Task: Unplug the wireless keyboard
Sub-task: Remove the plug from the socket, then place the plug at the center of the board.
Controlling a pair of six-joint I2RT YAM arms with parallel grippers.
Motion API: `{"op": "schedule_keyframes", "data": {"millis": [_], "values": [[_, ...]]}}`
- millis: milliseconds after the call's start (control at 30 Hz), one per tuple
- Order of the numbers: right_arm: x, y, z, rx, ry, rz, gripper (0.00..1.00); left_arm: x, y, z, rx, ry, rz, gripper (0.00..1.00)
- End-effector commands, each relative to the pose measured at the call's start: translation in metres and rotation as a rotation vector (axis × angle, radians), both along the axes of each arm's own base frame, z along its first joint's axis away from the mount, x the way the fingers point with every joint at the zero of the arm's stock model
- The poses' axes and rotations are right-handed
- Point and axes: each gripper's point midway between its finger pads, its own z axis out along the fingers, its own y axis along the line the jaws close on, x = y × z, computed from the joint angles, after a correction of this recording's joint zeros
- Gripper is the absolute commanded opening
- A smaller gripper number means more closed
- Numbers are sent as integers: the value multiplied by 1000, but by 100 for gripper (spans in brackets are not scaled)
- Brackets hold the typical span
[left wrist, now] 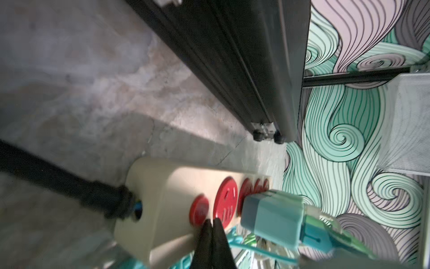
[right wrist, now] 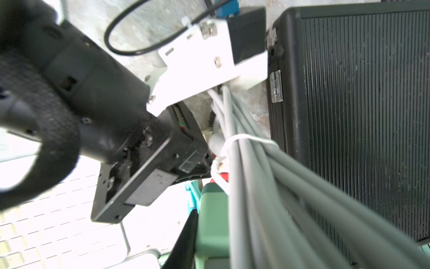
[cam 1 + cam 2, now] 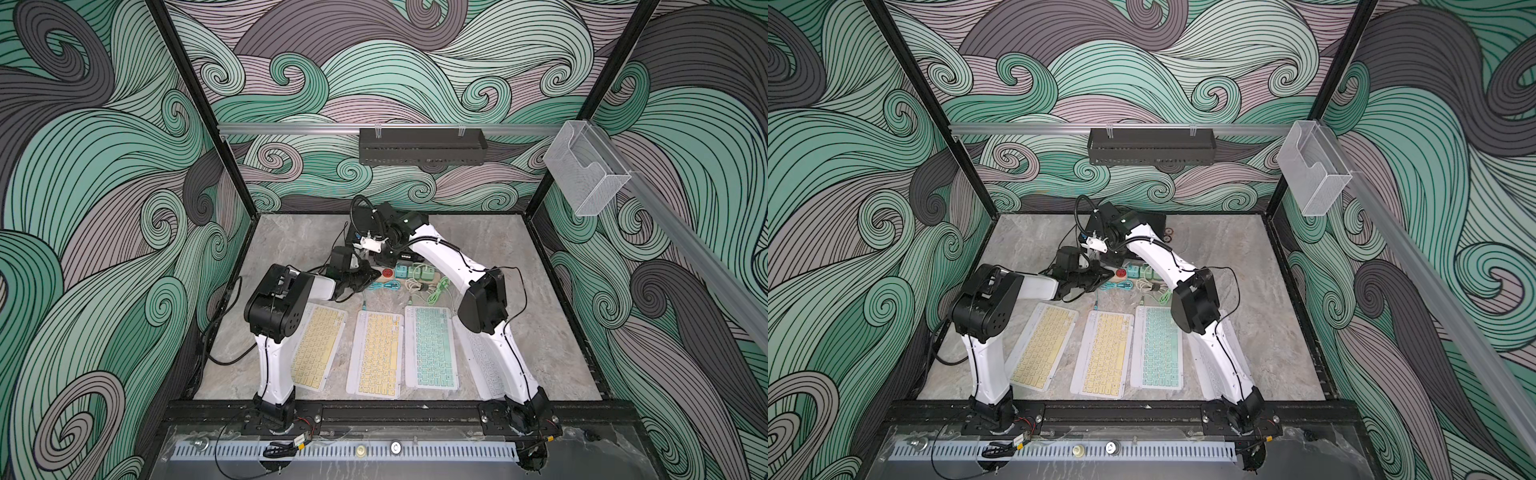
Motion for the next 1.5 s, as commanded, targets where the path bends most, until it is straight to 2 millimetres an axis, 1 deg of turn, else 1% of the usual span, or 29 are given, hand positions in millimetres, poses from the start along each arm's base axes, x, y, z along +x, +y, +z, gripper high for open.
{"op": "schedule_keyframes", "data": {"millis": [0,67,167,300,367,467,567,600,633,667,700,767,833,967,1033,1133,1300,1433,1467], "values": [[-9,26,27,141,-59,10,0,-26,30,-17,188,52,-5,18],[-12,29,29,140,-92,8,0,-25,37,0,238,0,2,20],[-23,38,38,170,-100,15,0,-24,50,18,304,-72,27,21],[-40,55,51,245,-102,33,0,-26,72,34,369,-135,109,24],[-48,63,54,259,-116,49,0,-27,83,40,391,-158,149,24],[-61,77,55,277,-115,67,0,-32,107,43,441,-160,241,22],[-68,86,55,302,-103,58,0,-39,131,47,472,-162,343,18],[-70,89,56,323,-91,47,0,-44,139,47,485,-159,379,18],[-70,91,55,336,-83,37,0,-48,147,48,496,-156,414,15],[-69,93,53,351,-74,22,1,-53,155,54,502,-162,456,13],[-68,95,51,357,-69,9,1,-58,163,53,514,-156,500,13],[-64,97,42,362,-56,-22,1,-67,176,55,520,-160,570,16],[-60,102,32,367,-32,-42,1,-72,183,60,520,-181,607,17],[-53,112,10,356,29,-77,0,-80,191,77,506,-239,646,17],[-49,116,2,353,54,-98,0,-84,195,83,492,-272,672,23],[-45,119,-8,348,89,-137,0,-89,202,88,497,-295,710,29],[-58,128,-27,361,186,-157,0,-92,214,91,538,-285,757,30],[-68,135,-35,379,187,-143,0,-96,226,89,564,-276,816,32],[-69,136,-35,388,189,-143,0,-98,229,88,568,-273,838,34]]}}
